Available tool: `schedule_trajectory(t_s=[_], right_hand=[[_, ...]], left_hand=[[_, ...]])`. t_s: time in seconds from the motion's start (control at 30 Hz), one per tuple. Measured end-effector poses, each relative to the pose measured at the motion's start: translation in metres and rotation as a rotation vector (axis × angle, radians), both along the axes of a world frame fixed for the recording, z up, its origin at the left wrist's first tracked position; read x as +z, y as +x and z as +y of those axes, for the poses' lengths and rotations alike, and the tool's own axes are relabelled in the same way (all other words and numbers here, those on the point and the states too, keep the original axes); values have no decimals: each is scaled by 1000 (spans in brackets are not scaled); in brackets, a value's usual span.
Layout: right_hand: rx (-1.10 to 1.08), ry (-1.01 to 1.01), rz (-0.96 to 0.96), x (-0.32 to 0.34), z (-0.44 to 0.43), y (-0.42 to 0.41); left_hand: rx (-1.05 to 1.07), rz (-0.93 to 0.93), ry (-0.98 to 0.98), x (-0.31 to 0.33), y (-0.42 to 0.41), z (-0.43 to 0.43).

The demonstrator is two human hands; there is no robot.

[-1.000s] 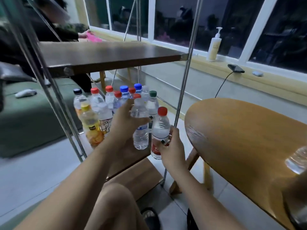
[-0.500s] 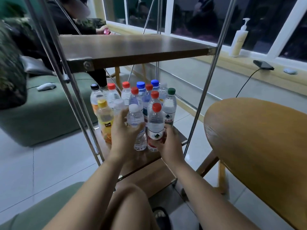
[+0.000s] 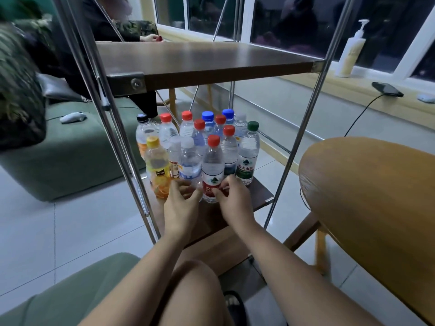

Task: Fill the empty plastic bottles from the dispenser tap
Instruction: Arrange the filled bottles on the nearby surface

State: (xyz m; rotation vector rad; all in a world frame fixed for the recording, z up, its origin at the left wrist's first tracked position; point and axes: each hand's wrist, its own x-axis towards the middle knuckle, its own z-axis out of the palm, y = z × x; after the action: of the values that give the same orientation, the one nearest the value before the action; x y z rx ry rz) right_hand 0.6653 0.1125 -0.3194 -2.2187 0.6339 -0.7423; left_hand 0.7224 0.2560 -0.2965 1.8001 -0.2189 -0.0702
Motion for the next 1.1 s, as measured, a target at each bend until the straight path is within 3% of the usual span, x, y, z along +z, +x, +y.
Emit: schedule_trajectory(t_s=[0.37,0.53,0.7,0.87,1.1], right_hand=[[88,56,29,-2,20,8],[92,99,8,10,19,-14],[48,151,50,40,5,-72],[-181,91,-53,66,-27,-163],[-402,83,-17,73,-81,-277]], left_hand=[[-49,100,-5,-8,6,4],[-61,52,49,0,3,0],[-239,-31,44,28,-12,-29],[-525,-127,44,58,-45,-75],[-943,-173,58,82,-116,-175]])
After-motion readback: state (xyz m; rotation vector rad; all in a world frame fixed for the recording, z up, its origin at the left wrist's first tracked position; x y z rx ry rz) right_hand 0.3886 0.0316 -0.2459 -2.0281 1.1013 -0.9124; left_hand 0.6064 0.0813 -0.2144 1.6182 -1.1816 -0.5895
